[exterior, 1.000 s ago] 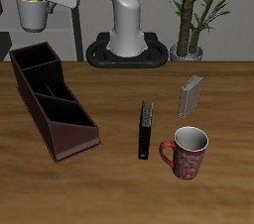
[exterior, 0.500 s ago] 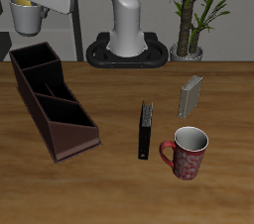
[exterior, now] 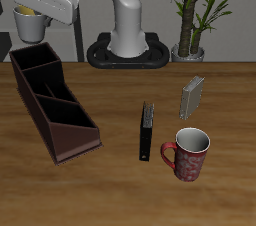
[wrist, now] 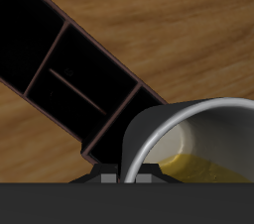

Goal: Place the white-yellow mug into the right desk caddy's right compartment and place the black book into the right desk caddy's back compartment

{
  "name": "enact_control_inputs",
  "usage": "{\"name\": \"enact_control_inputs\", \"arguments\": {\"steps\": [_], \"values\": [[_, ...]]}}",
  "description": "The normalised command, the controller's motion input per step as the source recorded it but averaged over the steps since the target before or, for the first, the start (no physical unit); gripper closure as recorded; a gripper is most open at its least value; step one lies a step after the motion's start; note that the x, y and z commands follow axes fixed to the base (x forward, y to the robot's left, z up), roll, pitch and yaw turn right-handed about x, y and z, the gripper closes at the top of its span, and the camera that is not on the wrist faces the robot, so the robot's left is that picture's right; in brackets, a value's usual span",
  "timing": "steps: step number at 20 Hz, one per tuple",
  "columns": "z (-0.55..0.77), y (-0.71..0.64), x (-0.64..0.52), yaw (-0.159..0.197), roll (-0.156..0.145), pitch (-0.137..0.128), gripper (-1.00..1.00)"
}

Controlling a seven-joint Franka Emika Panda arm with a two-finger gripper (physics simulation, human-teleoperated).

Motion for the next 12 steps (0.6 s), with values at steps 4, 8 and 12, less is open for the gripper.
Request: {"name": "enact_control_inputs", "arguments": {"steps": [4, 8, 12], "values": [[-0.06, -0.05, -0.04, -0.039, -0.016, -0.004, 1.0], [-0.08, -0.02, -0.04, -0.002, -0.007, -0.013, 1.0], [-0.22, 0.01, 0.0, -0.014, -0.009, 0.026, 1.0]]}}
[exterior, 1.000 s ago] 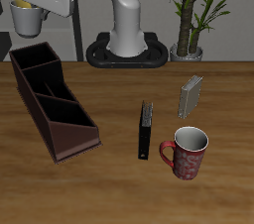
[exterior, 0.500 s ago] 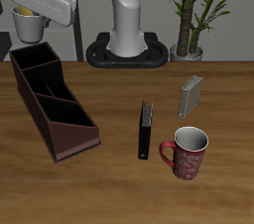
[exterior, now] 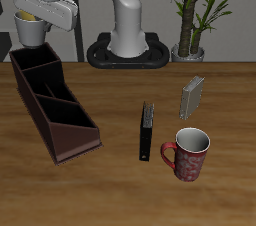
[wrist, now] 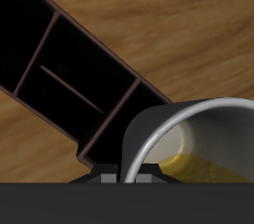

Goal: Place the white-yellow mug into the right desk caddy's right compartment and place the black book into the right desk caddy's back compartment

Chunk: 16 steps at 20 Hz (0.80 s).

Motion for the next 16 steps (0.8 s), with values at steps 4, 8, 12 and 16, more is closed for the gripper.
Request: {"name": "enact_control_inputs", "arguments": {"steps": [4, 8, 12, 16], "values": [[-0.15, 0.06, -0.04, -0.042, -0.012, -0.004, 1.0], [-0.09, 0.06, 0.02, 0.0, -0.003, -0.004, 1.0], [-0.16, 0.02, 0.01, -0.031, -0.002, 0.01, 1.0], [-0.22, 0.03, 0.03, -0.013, 0.007, 0.017, 1.0]]}}
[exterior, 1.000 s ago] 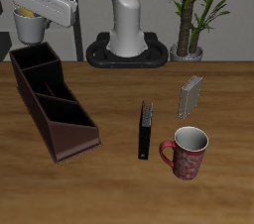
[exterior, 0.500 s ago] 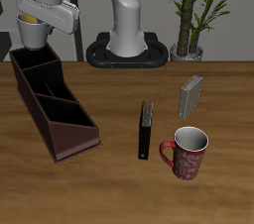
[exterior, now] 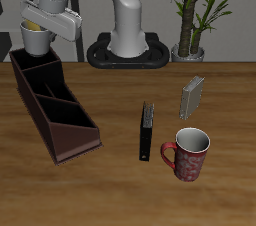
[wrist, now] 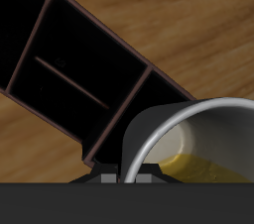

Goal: Place the white-yellow mug into the right desk caddy's right compartment and place the black book into the right desk caddy's back compartment

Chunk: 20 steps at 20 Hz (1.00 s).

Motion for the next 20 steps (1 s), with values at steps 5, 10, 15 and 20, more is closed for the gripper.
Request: {"name": "enact_control_inputs", "arguments": {"steps": [5, 10, 15, 20], "values": [[-0.19, 0.04, 0.03, -0.009, 0.003, 0.019, 1.0], [-0.26, -0.06, 0.03, -0.024, -0.016, 0.026, 1.0], [-0.28, -0.13, -0.03, -0.04, -0.045, 0.071, -1.0], [-0.13, -0.07, -0.02, -0.035, -0.02, 0.032, -1.0]]}}
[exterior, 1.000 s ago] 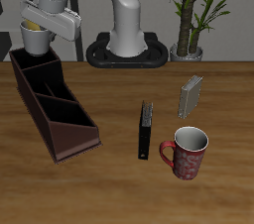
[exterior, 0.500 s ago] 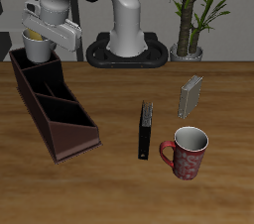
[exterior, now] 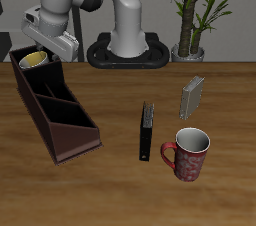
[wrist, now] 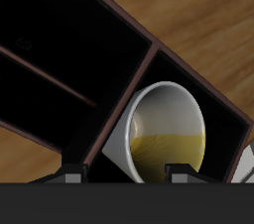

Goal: Place the white-yellow mug into the right desk caddy's right compartment and place the black book into the right desk caddy's back compartment

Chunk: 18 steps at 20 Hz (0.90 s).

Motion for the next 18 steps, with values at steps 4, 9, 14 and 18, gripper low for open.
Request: {"name": "enact_control_inputs", "arguments": {"steps": [4, 9, 14, 18], "values": [[0.03, -0.01, -0.04, 0.015, -0.014, -0.013, -1.0], [0.27, 0.16, -0.06, 0.035, 0.01, -0.03, -1.0], [0.35, 0.23, 0.0, 0.055, -0.012, -0.043, -1.0], [0.22, 0.21, 0.06, 0.077, -0.002, -0.04, -1.0]]}}
